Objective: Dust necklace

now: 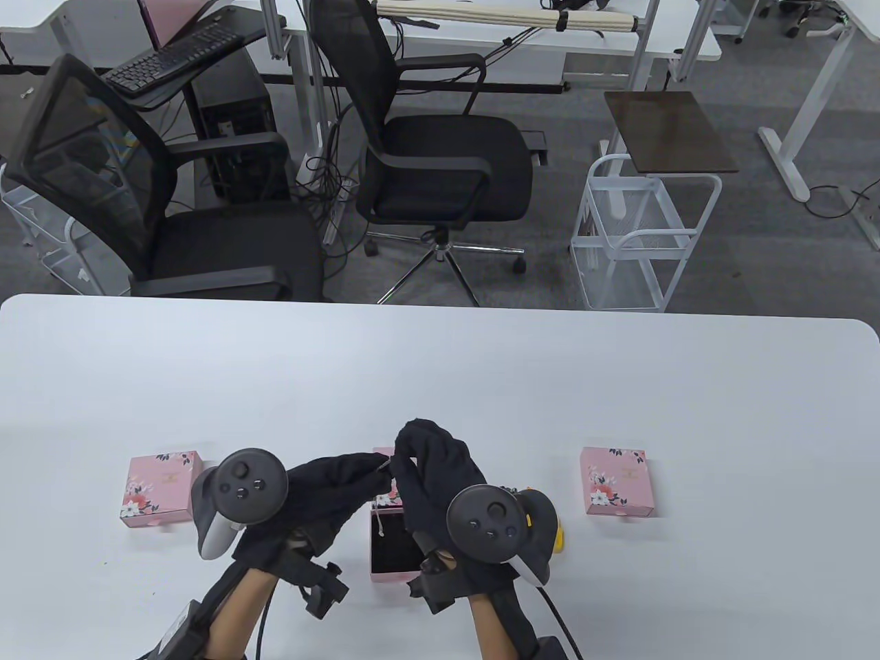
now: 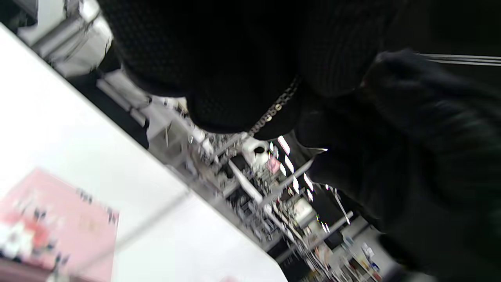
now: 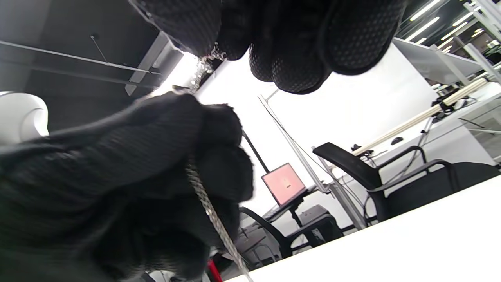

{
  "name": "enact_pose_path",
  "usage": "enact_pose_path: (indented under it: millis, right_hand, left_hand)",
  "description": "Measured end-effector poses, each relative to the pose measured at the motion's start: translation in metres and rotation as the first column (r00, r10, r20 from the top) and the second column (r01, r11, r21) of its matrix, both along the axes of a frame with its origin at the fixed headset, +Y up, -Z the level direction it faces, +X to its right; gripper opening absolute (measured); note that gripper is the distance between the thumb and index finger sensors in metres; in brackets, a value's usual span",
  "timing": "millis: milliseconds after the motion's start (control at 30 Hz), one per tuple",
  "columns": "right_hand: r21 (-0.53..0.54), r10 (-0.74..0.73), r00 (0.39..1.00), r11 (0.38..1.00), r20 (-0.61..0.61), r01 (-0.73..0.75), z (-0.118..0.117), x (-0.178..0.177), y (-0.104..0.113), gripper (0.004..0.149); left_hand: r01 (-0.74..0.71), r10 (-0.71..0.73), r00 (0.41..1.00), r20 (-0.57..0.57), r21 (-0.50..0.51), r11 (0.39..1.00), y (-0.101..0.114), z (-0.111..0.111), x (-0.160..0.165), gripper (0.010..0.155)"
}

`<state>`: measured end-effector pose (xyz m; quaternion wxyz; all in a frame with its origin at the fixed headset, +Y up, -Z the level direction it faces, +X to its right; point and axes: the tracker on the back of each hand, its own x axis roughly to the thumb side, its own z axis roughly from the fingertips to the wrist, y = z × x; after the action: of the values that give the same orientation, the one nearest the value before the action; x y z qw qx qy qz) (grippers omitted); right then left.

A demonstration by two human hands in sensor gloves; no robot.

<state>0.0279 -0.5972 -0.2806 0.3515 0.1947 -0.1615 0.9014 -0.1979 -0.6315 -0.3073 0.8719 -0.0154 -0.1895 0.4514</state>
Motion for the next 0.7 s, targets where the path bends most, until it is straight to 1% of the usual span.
enact_pose_path:
  millis: [33, 100, 167, 200, 300, 400, 467, 500, 533, 600, 700]
  right_hand:
    - [-0.013, 0.012, 1.000, 1.000, 0.014, -0.012, -0.001, 0.000, -0.001, 0.043]
    - [-0.047, 0.060, 0.997, 0.997, 0.039, -0.058, -0.003, -0.002, -0.004, 0.043]
    - [-0.073, 0.093, 0.994, 0.993, 0.054, -0.089, -0.005, -0.003, -0.008, 0.043]
    - [-0.092, 0.101, 0.994, 0.991, 0.047, -0.096, -0.006, -0.004, -0.010, 0.043]
    - [-0.122, 0.118, 0.992, 0.986, 0.047, -0.112, -0.009, -0.007, -0.013, 0.042]
    - [-0.124, 0.145, 0.985, 0.983, 0.098, -0.132, -0.008, -0.007, -0.014, 0.043]
    - [-0.136, 0.178, 0.977, 0.977, 0.121, -0.161, -0.007, -0.006, -0.012, 0.046]
    - [-0.123, 0.176, 0.976, 0.979, 0.128, -0.160, -0.005, -0.005, -0.011, 0.046]
    - [-0.092, 0.147, 0.980, 0.987, 0.137, -0.135, -0.003, -0.004, -0.008, 0.045]
    - [-0.061, 0.100, 0.985, 0.994, 0.142, -0.092, 0.001, -0.003, -0.005, 0.044]
    - [-0.014, 0.017, 0.994, 1.000, 0.105, -0.015, 0.007, -0.004, 0.002, 0.043]
  left_hand:
    - [-0.014, 0.014, 1.000, 0.016, -0.016, 1.000, 0.000, -0.001, -0.001, 0.038]
    - [-0.045, 0.052, 0.996, 0.067, -0.104, 0.994, -0.001, -0.006, -0.005, 0.038]
    - [-0.077, 0.094, 0.990, 0.103, -0.159, 0.984, -0.003, -0.007, -0.007, 0.038]
    - [-0.101, 0.122, 0.987, 0.102, -0.191, 0.976, -0.005, -0.008, -0.007, 0.038]
    - [-0.126, 0.158, 0.981, 0.117, -0.242, 0.962, -0.009, -0.009, -0.006, 0.038]
    - [-0.179, 0.210, 0.973, 0.097, -0.261, 0.949, -0.011, -0.010, -0.007, 0.038]
    - [-0.216, 0.244, 0.966, 0.081, -0.259, 0.941, -0.012, -0.009, -0.007, 0.038]
    - [-0.227, 0.252, 0.965, 0.072, -0.257, 0.939, -0.012, -0.008, -0.007, 0.039]
    - [-0.246, 0.266, 0.962, 0.052, -0.250, 0.937, -0.011, -0.008, -0.008, 0.039]
    - [-0.268, 0.281, 0.959, 0.026, -0.235, 0.934, -0.011, -0.007, -0.009, 0.038]
    - [-0.315, 0.320, 0.947, -0.013, -0.214, 0.924, -0.010, -0.006, -0.012, 0.039]
